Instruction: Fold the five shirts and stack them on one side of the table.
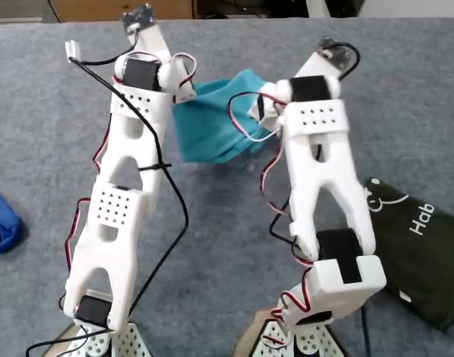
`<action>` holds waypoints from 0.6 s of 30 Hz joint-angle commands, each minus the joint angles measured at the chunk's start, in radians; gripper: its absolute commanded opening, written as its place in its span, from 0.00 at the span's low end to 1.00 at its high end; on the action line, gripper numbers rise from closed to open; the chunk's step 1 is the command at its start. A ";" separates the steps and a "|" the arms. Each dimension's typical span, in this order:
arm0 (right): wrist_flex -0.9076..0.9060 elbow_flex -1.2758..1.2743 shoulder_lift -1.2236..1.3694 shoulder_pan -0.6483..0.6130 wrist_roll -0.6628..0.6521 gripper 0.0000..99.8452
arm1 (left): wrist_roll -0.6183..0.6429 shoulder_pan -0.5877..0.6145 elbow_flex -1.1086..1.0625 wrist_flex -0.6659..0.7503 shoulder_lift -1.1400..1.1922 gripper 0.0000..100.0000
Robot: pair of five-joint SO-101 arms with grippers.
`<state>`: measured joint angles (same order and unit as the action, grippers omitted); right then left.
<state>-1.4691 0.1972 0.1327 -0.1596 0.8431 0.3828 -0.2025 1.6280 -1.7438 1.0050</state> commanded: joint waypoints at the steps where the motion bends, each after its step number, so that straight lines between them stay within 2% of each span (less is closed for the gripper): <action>1: -0.083 0.111 -0.004 0.084 -0.008 0.01 | 0.009 -0.074 0.046 0.015 -0.093 0.02; 5: -0.222 0.214 -0.004 0.174 -0.063 0.00 | 0.011 -0.192 0.046 0.020 -0.120 0.02; 8: -0.315 0.280 -0.031 0.260 -0.107 0.00 | 0.060 -0.281 0.046 0.049 -0.137 0.02; 12: -0.311 0.252 -0.170 0.430 -0.172 0.00 | 0.140 -0.370 0.044 0.133 -0.173 0.02; 18: -0.311 0.081 -0.380 0.693 -0.327 0.00 | 0.152 -0.540 0.044 0.215 -0.182 0.02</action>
<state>-1.7653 0.3399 -0.1266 0.4005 0.5808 0.5255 -0.6690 1.6280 -1.5719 0.8930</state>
